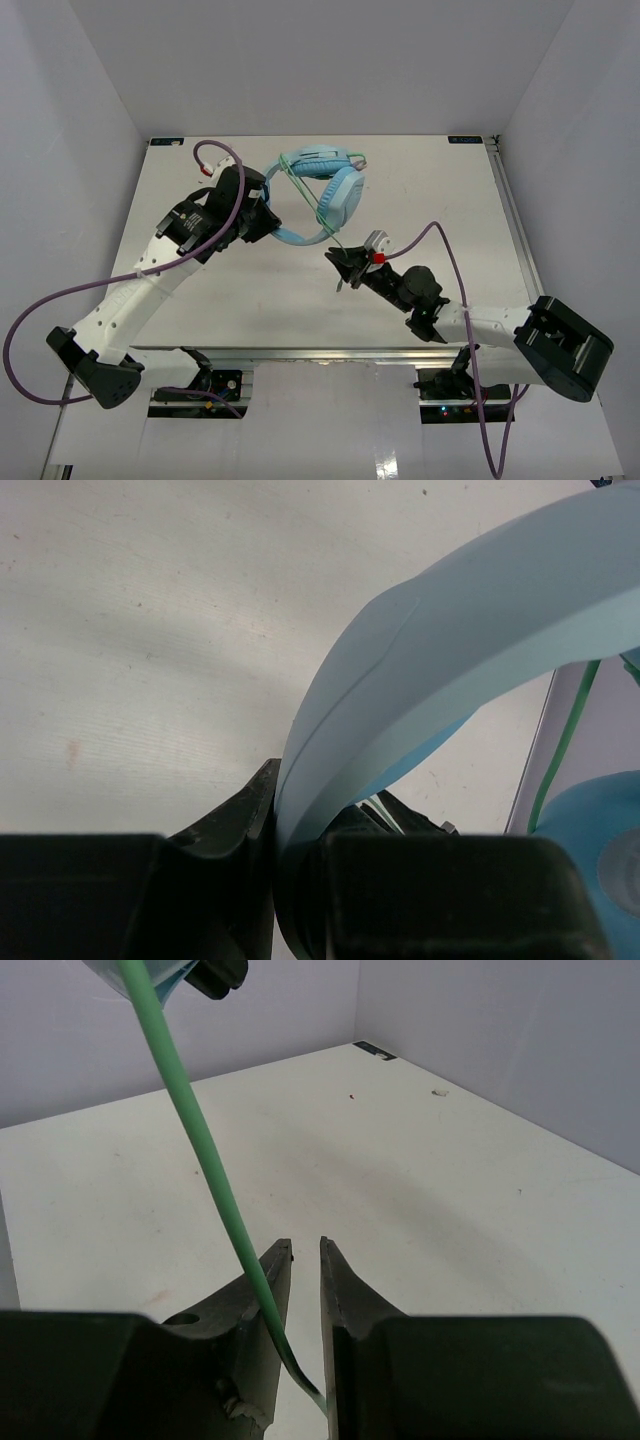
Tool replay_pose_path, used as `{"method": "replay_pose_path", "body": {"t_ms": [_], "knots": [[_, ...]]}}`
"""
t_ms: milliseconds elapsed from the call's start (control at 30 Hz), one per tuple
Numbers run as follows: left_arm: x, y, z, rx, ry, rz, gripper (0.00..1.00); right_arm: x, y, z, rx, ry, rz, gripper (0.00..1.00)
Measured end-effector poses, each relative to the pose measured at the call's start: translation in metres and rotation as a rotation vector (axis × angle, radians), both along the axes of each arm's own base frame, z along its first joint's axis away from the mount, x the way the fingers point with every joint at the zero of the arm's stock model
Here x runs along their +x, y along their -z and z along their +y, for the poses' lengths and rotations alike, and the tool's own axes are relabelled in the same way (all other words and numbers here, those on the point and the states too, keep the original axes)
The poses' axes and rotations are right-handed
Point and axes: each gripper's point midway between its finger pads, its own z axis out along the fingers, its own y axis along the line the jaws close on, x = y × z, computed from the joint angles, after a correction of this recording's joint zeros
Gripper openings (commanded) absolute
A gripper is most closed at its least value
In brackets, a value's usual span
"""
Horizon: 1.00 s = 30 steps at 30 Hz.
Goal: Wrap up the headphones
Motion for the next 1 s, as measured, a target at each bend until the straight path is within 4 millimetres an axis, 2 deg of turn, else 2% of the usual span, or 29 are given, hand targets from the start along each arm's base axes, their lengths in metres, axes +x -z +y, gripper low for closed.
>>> {"method": "replay_pose_path", "body": {"t_ms": [233,533,633,800,1000], "knots": [[-0.003,0.003,-0.004,-0.015,0.018,0.016,0.0,0.0,0.006,0.001,0.009,0.0,-0.01,0.23],[-0.008,-0.009,-0.009,-0.063,0.044,-0.006,0.0,-0.001,0.066,0.0,-0.097,-0.001,0.091,0.22],[-0.009,-0.011,-0.008,-0.069,0.046,-0.012,0.0,0.0,0.078,0.001,-0.121,-0.002,0.117,0.16],[-0.011,-0.013,-0.009,-0.078,0.054,-0.014,0.0,0.0,0.088,0.001,-0.138,-0.002,0.133,0.08],[-0.012,-0.011,-0.011,-0.075,0.079,-0.012,0.0,0.002,0.097,0.002,-0.152,0.006,0.146,0.08]]}}
